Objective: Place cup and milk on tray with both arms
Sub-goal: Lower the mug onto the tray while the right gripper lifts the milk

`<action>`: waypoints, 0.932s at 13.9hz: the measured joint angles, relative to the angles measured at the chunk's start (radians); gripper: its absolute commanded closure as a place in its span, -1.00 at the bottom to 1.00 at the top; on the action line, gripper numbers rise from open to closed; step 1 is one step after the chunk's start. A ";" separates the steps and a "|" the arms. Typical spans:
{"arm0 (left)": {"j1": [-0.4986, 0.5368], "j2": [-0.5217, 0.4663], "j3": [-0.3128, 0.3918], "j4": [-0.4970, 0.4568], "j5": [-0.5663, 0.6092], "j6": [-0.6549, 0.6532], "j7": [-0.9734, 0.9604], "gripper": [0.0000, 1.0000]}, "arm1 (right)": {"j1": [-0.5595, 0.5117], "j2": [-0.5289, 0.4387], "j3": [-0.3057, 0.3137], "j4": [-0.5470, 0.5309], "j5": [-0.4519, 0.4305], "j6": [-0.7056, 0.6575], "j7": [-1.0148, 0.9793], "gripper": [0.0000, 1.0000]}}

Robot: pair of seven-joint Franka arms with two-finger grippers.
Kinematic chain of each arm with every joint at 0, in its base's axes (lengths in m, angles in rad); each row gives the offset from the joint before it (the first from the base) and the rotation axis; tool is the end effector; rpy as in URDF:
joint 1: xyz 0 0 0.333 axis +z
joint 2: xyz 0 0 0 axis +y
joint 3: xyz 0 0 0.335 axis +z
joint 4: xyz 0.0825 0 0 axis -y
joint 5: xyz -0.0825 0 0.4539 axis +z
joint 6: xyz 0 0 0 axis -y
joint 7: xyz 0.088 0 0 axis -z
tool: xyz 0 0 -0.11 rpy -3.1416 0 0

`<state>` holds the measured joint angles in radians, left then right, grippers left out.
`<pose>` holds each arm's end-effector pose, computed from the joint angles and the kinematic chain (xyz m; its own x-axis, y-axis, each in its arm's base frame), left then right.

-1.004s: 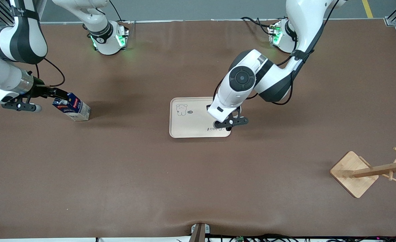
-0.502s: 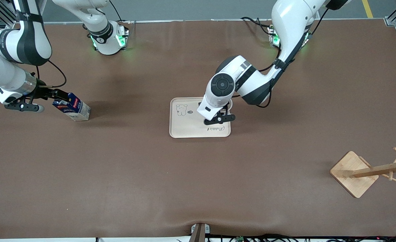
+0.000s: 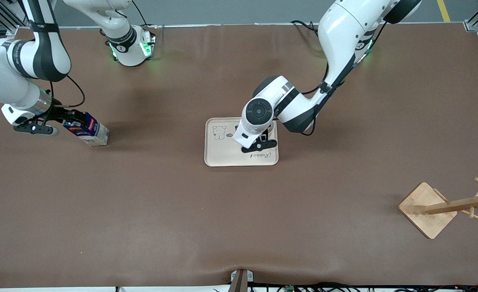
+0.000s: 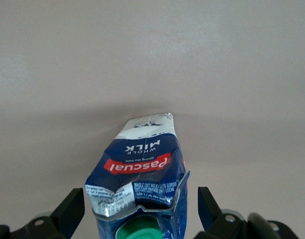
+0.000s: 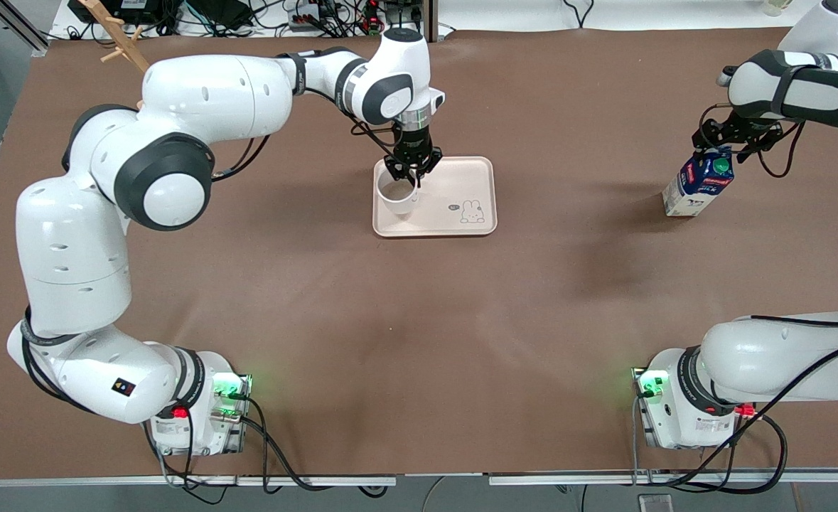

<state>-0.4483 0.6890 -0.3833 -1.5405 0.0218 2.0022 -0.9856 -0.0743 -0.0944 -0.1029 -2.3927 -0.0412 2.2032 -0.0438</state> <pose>0.5335 -0.5297 0.2297 0.9385 0.1961 -0.2843 0.1958 -0.9802 -0.0299 0.5132 -0.0930 0.3159 0.9896 -0.1067 -0.0964 -0.1055 -0.9943 0.0169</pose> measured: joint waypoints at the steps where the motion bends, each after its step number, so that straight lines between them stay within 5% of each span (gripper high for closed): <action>1: 0.000 0.001 0.001 0.001 0.000 -0.014 -0.006 1.00 | 0.000 0.000 0.000 -0.002 0.000 0.001 0.000 -1.00; 9: -0.010 0.037 0.023 0.014 0.002 -0.031 -0.016 1.00 | -0.004 0.000 0.000 -0.015 0.000 0.009 -0.001 -1.00; 10: -0.016 0.046 0.030 0.021 0.003 -0.031 -0.016 0.98 | -0.004 0.000 0.000 -0.019 0.000 0.014 -0.001 -0.42; 11: -0.022 0.053 0.035 0.025 0.003 -0.031 -0.016 0.78 | -0.004 0.000 0.000 -0.024 0.000 0.018 -0.008 0.57; 12: -0.025 0.056 0.036 0.029 0.003 -0.031 -0.017 0.56 | -0.005 0.000 0.000 -0.029 -0.001 0.020 -0.032 1.00; 13: -0.026 0.059 0.036 0.035 0.003 -0.031 -0.017 0.35 | -0.010 0.000 0.000 -0.031 -0.002 0.022 -0.084 1.00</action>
<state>-0.4743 0.7476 -0.3469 -1.5057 0.0244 1.9715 -1.0024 -0.0840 -0.0945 -0.1033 -2.4238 -0.0430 2.2248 -0.1279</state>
